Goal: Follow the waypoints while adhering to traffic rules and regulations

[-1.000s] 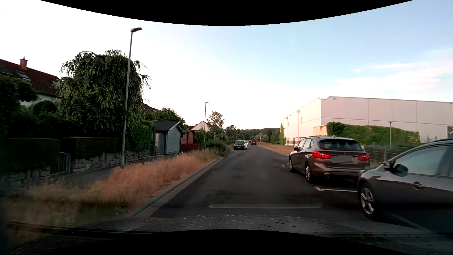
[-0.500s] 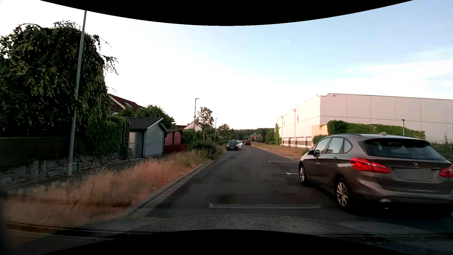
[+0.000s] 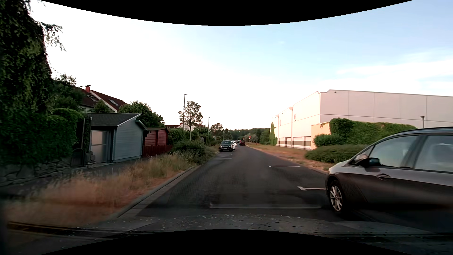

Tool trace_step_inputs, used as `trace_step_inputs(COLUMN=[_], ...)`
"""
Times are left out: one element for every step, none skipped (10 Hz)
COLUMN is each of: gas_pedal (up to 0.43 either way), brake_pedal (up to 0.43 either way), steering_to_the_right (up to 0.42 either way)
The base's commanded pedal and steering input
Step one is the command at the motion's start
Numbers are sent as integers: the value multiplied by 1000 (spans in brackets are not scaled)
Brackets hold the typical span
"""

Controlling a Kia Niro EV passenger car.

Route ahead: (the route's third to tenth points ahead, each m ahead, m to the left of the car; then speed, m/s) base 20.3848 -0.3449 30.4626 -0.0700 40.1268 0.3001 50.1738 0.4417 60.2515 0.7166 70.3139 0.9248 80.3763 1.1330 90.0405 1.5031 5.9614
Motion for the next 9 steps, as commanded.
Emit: trace_step_inputs(gas_pedal=[0,0,39,79,87,98,118,130,130], brake_pedal=[0,0,0,0,0,0,0,0,0], steering_to_the_right=[46,50,53,54,54,54,54,54,53])
